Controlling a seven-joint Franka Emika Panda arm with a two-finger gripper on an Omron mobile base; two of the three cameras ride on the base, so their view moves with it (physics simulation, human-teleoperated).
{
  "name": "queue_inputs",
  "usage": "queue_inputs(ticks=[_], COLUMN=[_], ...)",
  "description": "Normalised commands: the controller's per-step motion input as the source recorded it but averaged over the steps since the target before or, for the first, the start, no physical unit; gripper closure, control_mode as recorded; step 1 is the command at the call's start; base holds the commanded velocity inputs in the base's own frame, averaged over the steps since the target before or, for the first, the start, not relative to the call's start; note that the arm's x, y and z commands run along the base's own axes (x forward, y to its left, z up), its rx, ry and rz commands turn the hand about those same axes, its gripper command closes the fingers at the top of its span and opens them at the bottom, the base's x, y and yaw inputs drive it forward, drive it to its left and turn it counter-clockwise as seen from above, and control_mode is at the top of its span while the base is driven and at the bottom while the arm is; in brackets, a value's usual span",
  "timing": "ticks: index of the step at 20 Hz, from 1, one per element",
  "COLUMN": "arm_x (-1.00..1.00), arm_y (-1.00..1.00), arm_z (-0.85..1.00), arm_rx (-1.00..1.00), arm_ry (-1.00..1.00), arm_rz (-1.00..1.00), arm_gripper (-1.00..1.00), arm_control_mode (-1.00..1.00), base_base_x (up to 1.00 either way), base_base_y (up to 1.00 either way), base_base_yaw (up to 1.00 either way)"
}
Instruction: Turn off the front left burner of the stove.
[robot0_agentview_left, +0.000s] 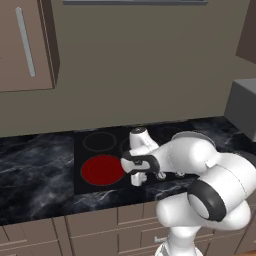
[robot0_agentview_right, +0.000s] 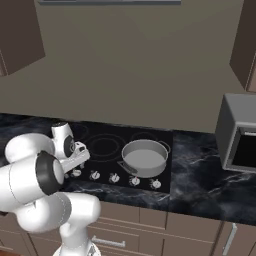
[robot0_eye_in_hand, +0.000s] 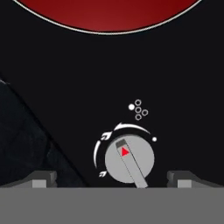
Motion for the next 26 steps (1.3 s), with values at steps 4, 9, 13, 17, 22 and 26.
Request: queue_inputs(ticks=[4, 9, 13, 17, 22, 26], arm_x=[0.14, 0.14, 0.07, 0.05, 0.08, -0.06], arm_y=[0.03, 0.03, 0.03, 0.02, 0.00, 0.00], arm_z=[-0.07, -0.06, -0.09, -0.12, -0.12, -0.01], arm_rx=[-0.02, -0.01, -0.01, -0.01, -0.01, -0.01], arm_ry=[0.01, 0.03, 0.03, 0.02, 0.01, 0.00], arm_rz=[0.05, 0.05, 0.05, 0.04, 0.04, 0.01], arm_gripper=[-1.00, -1.00, -1.00, -1.00, -1.00, -1.00], arm_control_mode=[-1.00, -1.00, -1.00, -1.00, -1.00, -1.00], base_base_x=[0.00, 0.00, 0.00, 0.00, 0.00, 0.00], base_base_y=[0.00, 0.00, 0.00, 0.00, 0.00, 0.00], base_base_yaw=[0.00, 0.00, 0.00, 0.00, 0.00, 0.00])
